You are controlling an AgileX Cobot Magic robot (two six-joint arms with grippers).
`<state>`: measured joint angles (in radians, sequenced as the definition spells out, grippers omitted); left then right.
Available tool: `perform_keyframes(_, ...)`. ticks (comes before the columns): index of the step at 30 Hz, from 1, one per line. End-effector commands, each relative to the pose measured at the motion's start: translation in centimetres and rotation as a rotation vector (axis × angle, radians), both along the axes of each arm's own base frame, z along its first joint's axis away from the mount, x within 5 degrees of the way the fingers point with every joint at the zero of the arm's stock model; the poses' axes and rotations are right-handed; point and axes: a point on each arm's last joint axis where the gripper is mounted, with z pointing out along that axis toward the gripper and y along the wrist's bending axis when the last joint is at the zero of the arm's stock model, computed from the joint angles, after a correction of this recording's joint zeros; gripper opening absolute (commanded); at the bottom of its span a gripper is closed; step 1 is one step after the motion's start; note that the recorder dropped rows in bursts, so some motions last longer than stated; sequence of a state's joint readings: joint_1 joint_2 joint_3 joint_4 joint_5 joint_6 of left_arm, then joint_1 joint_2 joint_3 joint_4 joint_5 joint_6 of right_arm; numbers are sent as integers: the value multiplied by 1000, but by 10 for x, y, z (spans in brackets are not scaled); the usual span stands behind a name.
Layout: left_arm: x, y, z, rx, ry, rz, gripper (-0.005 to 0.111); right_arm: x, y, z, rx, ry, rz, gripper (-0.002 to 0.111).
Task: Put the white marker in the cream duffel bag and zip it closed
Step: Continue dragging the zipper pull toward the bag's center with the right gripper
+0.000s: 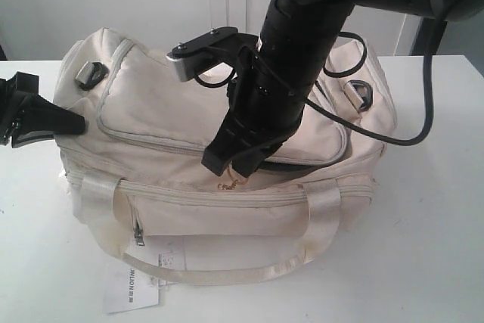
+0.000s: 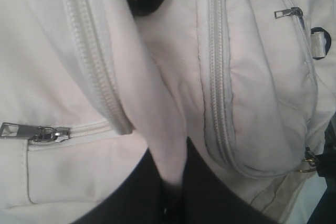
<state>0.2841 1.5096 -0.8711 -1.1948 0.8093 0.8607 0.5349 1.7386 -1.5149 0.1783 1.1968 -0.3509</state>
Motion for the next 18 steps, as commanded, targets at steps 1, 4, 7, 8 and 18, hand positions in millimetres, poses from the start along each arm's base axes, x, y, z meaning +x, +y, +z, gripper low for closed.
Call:
perform_keyframes(1, 0, 0, 4, -22, -23, 17, 0, -1, -8, 3, -39, -9, 4, 0)
perform_keyframes(4, 0, 0, 4, -22, -23, 17, 0, 0, -9, 3, -51, -15, 5, 0)
perform_keyframes(7, 0, 0, 4, -22, -23, 17, 0, 1, -11, 3, -51, -15, -1, 0)
perform_keyframes(8, 0, 0, 4, -22, -23, 17, 0, 1, -12, 3, -51, -15, -4, 0)
perform_keyframes(18, 0, 0, 4, -22, -23, 17, 0, 0, -17, 10, -48, -36, -13, 0)
